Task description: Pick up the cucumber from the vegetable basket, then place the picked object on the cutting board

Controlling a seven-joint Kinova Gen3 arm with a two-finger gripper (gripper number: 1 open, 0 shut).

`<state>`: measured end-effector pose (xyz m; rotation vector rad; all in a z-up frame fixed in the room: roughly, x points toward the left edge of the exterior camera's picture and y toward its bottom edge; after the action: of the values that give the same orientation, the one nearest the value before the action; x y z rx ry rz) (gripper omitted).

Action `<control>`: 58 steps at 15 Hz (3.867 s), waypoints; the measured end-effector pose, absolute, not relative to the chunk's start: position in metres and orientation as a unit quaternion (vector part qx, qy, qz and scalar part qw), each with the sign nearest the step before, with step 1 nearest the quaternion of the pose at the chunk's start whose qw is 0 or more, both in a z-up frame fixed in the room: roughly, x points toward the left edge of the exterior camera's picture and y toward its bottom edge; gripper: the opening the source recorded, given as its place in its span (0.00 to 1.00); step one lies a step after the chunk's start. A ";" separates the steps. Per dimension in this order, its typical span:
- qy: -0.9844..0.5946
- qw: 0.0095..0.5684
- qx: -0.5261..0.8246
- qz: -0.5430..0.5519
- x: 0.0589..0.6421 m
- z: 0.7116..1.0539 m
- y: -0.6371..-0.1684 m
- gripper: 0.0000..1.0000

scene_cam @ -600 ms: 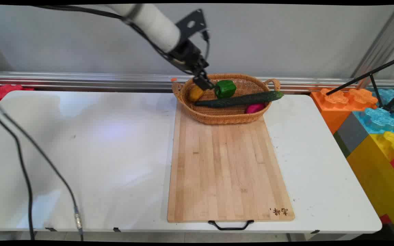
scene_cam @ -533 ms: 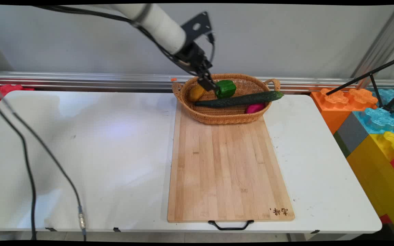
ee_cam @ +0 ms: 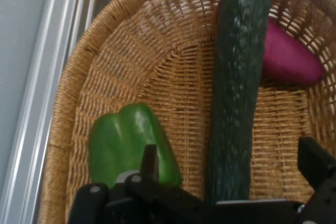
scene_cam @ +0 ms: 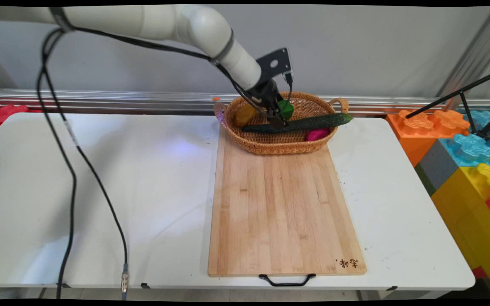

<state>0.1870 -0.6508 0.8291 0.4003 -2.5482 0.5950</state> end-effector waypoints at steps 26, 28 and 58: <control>-0.934 0.276 0.077 0.215 0.150 0.847 -0.628 0.00; -0.931 0.283 0.079 0.217 0.148 0.870 -0.616 0.00; -0.962 0.202 0.120 0.136 0.137 0.766 -0.517 1.00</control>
<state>0.1373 -0.5170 0.7659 0.3337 -2.6871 0.3798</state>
